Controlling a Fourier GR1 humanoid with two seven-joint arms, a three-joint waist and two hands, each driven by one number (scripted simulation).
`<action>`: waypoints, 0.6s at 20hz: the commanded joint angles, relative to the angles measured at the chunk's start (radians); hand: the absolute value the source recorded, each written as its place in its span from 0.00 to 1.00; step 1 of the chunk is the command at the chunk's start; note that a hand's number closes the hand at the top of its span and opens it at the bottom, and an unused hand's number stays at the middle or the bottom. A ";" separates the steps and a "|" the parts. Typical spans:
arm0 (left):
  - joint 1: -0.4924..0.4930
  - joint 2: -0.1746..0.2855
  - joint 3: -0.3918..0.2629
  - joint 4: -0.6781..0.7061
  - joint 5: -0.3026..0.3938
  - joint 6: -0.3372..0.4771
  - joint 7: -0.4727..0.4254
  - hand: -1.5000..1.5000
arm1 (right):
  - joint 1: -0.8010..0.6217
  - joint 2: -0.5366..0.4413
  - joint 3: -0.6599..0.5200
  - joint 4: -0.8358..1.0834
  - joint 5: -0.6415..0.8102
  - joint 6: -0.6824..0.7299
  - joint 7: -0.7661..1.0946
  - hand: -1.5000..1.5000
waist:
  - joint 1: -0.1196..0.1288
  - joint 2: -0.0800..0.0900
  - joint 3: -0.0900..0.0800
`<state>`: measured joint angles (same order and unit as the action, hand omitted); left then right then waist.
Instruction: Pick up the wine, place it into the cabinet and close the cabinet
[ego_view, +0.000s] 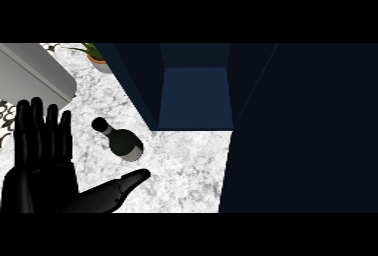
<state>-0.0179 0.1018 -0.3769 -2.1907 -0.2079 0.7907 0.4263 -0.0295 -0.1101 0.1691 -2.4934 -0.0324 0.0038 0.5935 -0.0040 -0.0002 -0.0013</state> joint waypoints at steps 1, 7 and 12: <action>0.065 0.020 0.080 0.029 0.173 -0.068 -0.110 0.00 | 0.050 -0.013 -0.021 -0.166 -0.069 0.011 0.063 0.00 | -0.003 -0.001 0.000; 0.139 -0.023 0.121 0.160 0.298 -0.174 -0.310 0.00 | 0.014 0.006 0.002 -0.130 -0.022 -0.004 0.067 0.00 | 0.002 -0.001 0.000; 0.141 -0.051 0.184 0.254 0.347 -0.220 -0.405 0.00 | -0.003 0.003 -0.024 -0.125 -0.049 -0.009 0.076 0.00 | 0.002 -0.001 0.001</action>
<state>0.0990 0.0665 -0.2381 -1.9884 0.0810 0.6140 0.1043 -0.0407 -0.0987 0.1844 -2.4956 -0.0346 -0.0017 0.6158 -0.0037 -0.0011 -0.0011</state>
